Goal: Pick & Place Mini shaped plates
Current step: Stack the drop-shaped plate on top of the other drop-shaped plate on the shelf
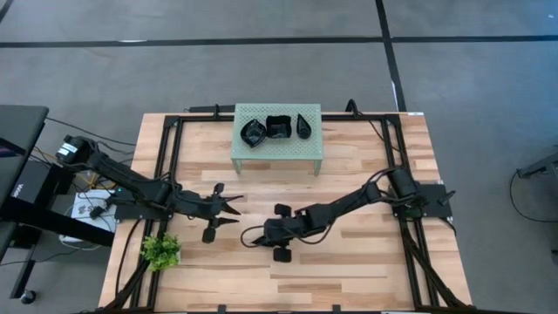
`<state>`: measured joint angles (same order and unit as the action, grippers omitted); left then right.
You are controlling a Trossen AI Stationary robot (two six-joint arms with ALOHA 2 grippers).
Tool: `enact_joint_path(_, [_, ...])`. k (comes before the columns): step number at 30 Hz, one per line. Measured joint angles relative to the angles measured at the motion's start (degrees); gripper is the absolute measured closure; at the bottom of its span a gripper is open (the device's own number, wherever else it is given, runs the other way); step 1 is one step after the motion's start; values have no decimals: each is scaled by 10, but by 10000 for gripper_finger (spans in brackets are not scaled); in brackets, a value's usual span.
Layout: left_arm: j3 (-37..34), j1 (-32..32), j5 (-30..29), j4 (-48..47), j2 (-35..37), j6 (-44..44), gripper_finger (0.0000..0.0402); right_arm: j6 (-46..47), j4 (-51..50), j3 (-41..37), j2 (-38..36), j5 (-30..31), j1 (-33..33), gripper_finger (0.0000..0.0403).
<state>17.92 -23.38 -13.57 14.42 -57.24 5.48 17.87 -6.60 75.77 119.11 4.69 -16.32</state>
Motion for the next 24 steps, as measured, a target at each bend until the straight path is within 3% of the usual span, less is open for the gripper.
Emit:
enact_joint_path(13, [1,-3,2,20,-16,-4,298,10,-14,3,10,-3,15,347])
enact_joint_path(20, [1,-3,2,20,-17,-4,298,148,1,3,11,2,1,347])
enact_joint_path(24, [1,-3,3,20,-17,-4,298,211,3,3,13,74,-13,347])
